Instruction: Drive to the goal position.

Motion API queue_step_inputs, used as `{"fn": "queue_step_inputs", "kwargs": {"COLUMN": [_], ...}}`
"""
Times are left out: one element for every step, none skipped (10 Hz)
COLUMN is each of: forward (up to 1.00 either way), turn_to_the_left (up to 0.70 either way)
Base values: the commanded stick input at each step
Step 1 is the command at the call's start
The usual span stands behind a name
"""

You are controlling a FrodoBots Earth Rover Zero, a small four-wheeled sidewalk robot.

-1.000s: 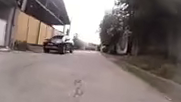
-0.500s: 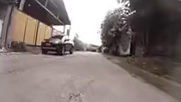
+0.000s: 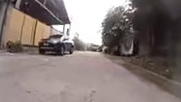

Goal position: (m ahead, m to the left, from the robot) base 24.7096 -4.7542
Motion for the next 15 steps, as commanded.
{"fn": "queue_step_inputs", "kwargs": {"forward": [1.00, 1.00, 1.00, 1.00, 1.00, 1.00, 1.00, 1.00, 1.00, 1.00, 1.00, 1.00, 1.00, 1.00, 1.00], "turn_to_the_left": [0.00, 0.00, 0.00, 0.00, 0.00, 0.00, 0.00, -0.26, -0.27, -0.27, -0.27, -0.27, -0.27, -0.27, -0.27]}}
